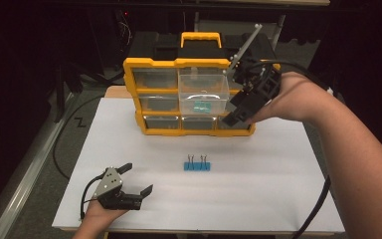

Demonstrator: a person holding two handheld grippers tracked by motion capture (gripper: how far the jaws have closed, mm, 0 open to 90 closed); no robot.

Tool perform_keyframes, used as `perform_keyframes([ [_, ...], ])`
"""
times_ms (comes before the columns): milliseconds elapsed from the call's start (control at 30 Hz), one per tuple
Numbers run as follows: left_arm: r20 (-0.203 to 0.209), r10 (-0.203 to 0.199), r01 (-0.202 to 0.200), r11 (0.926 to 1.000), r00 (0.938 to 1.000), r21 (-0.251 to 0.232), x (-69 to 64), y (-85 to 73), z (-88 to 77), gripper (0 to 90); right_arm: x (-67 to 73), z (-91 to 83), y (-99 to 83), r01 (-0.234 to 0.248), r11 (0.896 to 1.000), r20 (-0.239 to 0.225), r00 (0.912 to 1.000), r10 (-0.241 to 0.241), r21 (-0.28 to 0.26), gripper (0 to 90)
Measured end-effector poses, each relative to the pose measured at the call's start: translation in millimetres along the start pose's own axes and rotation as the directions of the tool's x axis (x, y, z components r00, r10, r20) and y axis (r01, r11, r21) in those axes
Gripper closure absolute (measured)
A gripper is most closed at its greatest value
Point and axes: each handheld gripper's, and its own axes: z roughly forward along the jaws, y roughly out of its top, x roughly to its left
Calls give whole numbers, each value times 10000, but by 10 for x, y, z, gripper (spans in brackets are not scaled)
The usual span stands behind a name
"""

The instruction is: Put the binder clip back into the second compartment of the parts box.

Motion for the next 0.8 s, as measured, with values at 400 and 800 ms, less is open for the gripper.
perform_keyframes([
  [400,-15,102,-101,9990,9999,424,-13,2,23,36,165,725,-479,160,9992,-935,9955,-125,372,261],
  [800,-191,209,-200,9989,9996,425,-21,-3,32,27,86,1618,-789,-307,9987,-637,9974,333,415,56],
])
